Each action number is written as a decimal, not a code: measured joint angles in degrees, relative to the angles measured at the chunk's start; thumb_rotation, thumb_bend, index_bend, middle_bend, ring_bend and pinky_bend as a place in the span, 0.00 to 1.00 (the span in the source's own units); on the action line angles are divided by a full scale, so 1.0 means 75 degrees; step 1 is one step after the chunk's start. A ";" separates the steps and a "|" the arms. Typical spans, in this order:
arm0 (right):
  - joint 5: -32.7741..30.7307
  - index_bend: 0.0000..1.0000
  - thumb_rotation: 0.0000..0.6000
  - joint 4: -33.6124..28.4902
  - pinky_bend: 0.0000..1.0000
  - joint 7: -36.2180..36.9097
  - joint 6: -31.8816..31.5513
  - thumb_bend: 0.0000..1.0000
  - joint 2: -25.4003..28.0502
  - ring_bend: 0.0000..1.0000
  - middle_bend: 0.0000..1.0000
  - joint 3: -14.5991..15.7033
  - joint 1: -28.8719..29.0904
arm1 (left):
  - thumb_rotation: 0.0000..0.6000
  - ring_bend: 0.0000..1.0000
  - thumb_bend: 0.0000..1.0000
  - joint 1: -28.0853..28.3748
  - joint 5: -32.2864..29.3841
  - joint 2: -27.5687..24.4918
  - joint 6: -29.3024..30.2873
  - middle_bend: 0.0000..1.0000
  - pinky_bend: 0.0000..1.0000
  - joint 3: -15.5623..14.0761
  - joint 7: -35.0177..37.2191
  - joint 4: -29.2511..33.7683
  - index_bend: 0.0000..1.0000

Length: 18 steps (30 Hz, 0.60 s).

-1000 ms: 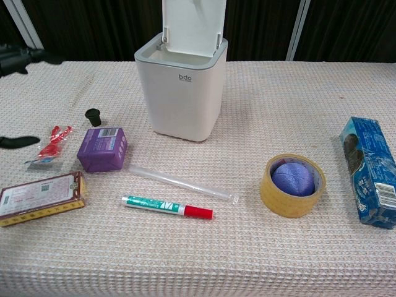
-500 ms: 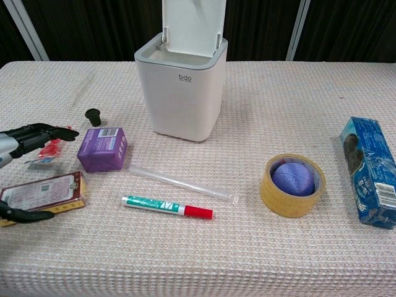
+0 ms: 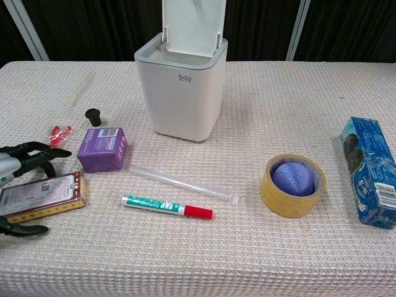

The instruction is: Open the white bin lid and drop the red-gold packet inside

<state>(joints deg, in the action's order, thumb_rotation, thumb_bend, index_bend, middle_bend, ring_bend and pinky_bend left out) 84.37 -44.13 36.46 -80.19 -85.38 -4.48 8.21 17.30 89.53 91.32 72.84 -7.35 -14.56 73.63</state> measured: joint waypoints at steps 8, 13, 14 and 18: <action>-0.0041 0.00 1.00 -0.0126 0.00 -0.0074 -0.0035 0.40 0.0072 0.00 0.00 -0.0059 -0.0028 | 0.98 0.13 0.32 -0.0029 0.0100 0.0018 0.0047 0.47 0.24 0.0067 0.0162 0.0002 0.14; -0.0050 0.00 1.00 -0.0152 0.00 -0.0118 0.0034 0.40 0.0070 0.00 0.00 -0.0050 -0.0031 | 1.00 0.17 0.40 -0.0085 0.0134 0.0031 0.0106 0.53 0.25 0.0123 0.0278 0.0005 0.19; -0.0051 0.00 1.00 -0.0152 0.00 -0.0122 0.0046 0.40 0.0067 0.00 0.00 -0.0048 -0.0031 | 1.00 0.18 0.40 -0.0094 0.0142 0.0039 0.0119 0.54 0.25 0.0133 0.0278 0.0000 0.20; -0.0072 0.00 1.00 -0.0143 0.00 -0.0114 0.0054 0.40 0.0060 0.00 0.00 -0.0070 -0.0037 | 1.00 0.21 0.41 -0.0122 0.0214 0.0029 0.0245 0.58 0.26 0.0161 0.0364 0.0033 0.24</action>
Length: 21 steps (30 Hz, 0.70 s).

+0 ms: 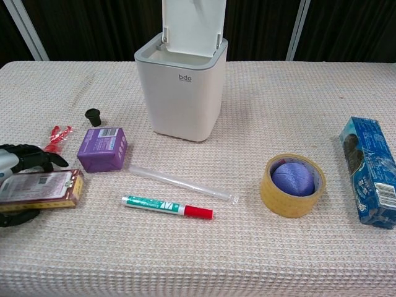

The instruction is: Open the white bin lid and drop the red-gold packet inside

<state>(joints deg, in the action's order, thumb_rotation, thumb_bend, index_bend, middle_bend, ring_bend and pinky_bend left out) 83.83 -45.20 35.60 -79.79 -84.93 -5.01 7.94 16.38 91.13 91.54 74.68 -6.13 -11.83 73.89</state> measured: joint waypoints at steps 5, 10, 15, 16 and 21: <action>-0.0012 0.00 1.00 0.0007 0.00 0.0020 -0.0010 0.40 0.0023 0.00 0.00 -0.0024 -0.0007 | 1.00 0.23 0.41 -0.0032 0.0156 -0.0238 0.0463 0.59 0.26 0.0159 0.0178 0.0301 0.24; 0.0011 0.00 1.00 0.0044 0.00 0.0083 -0.0048 0.40 0.0010 0.00 0.00 -0.0034 -0.0001 | 1.00 0.23 0.41 0.0079 0.0255 -0.0903 0.0745 0.61 0.26 0.0517 0.0228 0.1078 0.26; 0.0030 0.00 1.00 0.0054 0.00 0.0106 -0.0078 0.40 -0.0009 0.00 0.00 -0.0053 0.0021 | 1.00 0.23 0.41 0.0511 0.0305 -0.1834 0.0676 0.62 0.26 0.1134 -0.0203 0.2359 0.26; 0.0032 0.00 1.00 0.0045 0.00 0.0106 -0.0086 0.40 -0.0008 0.00 0.00 -0.0058 0.0023 | 1.00 0.23 0.41 0.0628 0.0284 -0.2004 0.0616 0.63 0.26 0.1293 -0.0320 0.2623 0.26; 0.0033 0.00 1.00 -0.0006 0.00 0.0115 -0.0087 0.40 -0.0005 0.00 0.00 -0.0078 0.0044 | 1.00 0.23 0.41 0.1504 -0.0358 -0.2738 -0.0170 0.64 0.26 0.2394 -0.0913 0.3830 0.27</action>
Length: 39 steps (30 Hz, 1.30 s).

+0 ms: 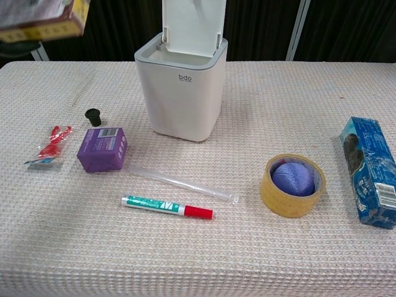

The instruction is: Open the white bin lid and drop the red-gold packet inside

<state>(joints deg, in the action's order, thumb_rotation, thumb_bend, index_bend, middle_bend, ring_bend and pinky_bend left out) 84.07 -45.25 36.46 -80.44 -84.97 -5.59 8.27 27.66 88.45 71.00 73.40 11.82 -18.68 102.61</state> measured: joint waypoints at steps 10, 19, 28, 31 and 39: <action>-0.0055 0.00 1.00 0.0037 0.00 0.0096 0.0070 0.40 0.0024 0.00 0.00 -0.0051 0.0028 | 1.00 0.23 0.41 0.1911 -0.2495 -0.0123 -0.2025 0.64 0.26 0.1109 -0.1393 -0.0015 0.26; -0.0094 0.00 1.00 0.0141 0.00 0.0185 0.0171 0.40 0.0004 0.00 0.00 -0.0079 0.0067 | 1.00 0.24 0.40 0.3029 -0.3009 0.0470 -0.2453 0.64 0.26 0.0944 -0.3024 -0.0596 0.26; -0.0099 0.00 1.00 0.0225 0.00 0.0294 0.0180 0.40 -0.0027 0.00 0.00 -0.0080 0.0063 | 1.00 0.25 0.39 0.3708 -0.3318 0.0876 -0.2627 0.64 0.26 0.0541 -0.4190 -0.1085 0.25; -0.0112 0.00 1.00 0.0259 0.00 0.0348 0.0201 0.40 -0.0017 0.00 0.00 -0.0090 0.0066 | 1.00 0.25 0.39 0.3894 -0.3538 0.0924 -0.2671 0.61 0.26 0.0389 -0.4491 -0.1128 0.23; -0.0121 0.00 1.00 0.0343 0.00 0.0437 0.0243 0.40 -0.0045 0.00 0.00 -0.0094 0.0080 | 1.00 0.24 0.34 0.4125 -0.3597 0.0963 -0.2659 0.25 0.26 0.0195 -0.4470 -0.1126 0.10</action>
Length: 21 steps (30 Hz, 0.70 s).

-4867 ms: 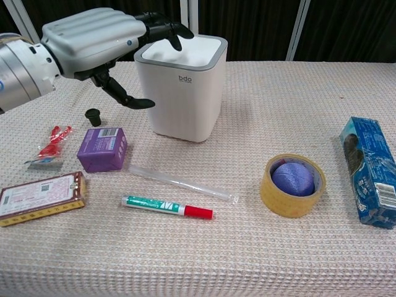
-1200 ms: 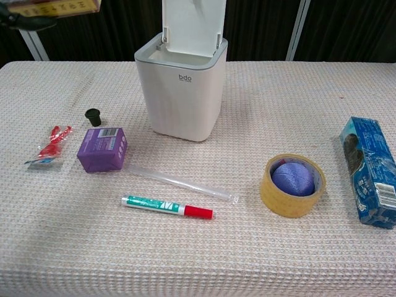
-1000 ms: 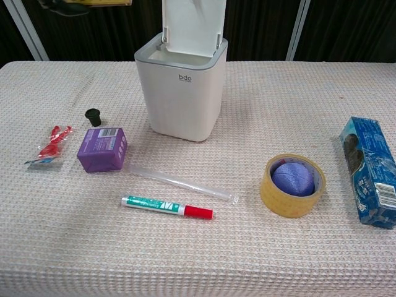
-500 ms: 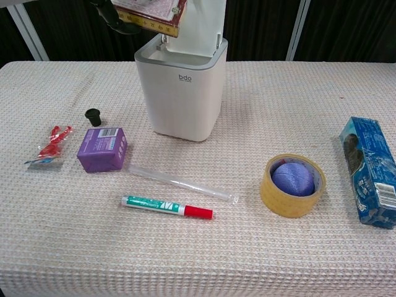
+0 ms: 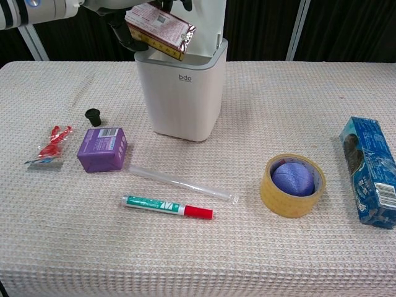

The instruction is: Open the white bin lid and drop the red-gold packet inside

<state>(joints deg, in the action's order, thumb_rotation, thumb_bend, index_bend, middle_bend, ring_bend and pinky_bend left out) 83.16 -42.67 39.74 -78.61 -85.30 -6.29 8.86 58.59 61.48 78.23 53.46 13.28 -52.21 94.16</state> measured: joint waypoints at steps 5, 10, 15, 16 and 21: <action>-0.0015 0.00 1.00 0.0042 0.00 0.0023 0.0013 0.40 -0.0014 0.00 0.00 -0.0007 -0.0003 | 1.00 0.18 0.28 0.0079 0.0300 0.0088 0.0228 0.19 0.26 -0.0066 0.0081 -0.0106 0.09; -0.0019 0.00 1.00 0.0060 0.00 0.0035 0.0047 0.40 -0.0022 0.00 0.00 -0.0007 0.0009 | 1.00 0.17 0.26 0.0101 0.0266 0.0049 0.0293 0.19 0.25 -0.0168 0.0085 -0.0082 0.09; -0.0013 0.00 1.00 0.0064 0.00 0.0037 0.0029 0.40 -0.0033 0.00 0.00 -0.0005 0.0004 | 1.00 0.17 0.26 0.0073 0.0213 -0.0069 0.0417 0.19 0.25 -0.0232 0.0042 0.0079 0.09; -0.0011 0.00 1.00 0.0061 0.00 0.0037 0.0025 0.40 -0.0031 0.00 0.00 -0.0005 0.0003 | 1.00 0.17 0.25 0.0057 0.0206 -0.0102 0.0449 0.19 0.25 -0.0242 0.0038 0.0132 0.09; 0.0028 0.00 1.00 0.0009 0.00 -0.0002 -0.0079 0.40 0.0006 0.00 0.00 0.0001 -0.0009 | 1.00 0.17 0.21 -0.0240 0.0235 -0.0407 0.0918 0.19 0.26 -0.0339 0.0065 0.0712 0.10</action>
<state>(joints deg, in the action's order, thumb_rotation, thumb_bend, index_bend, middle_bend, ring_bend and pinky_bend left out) 83.37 -42.61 39.73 -79.21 -85.25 -6.29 8.79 56.79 63.24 75.17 60.35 10.74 -51.72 99.50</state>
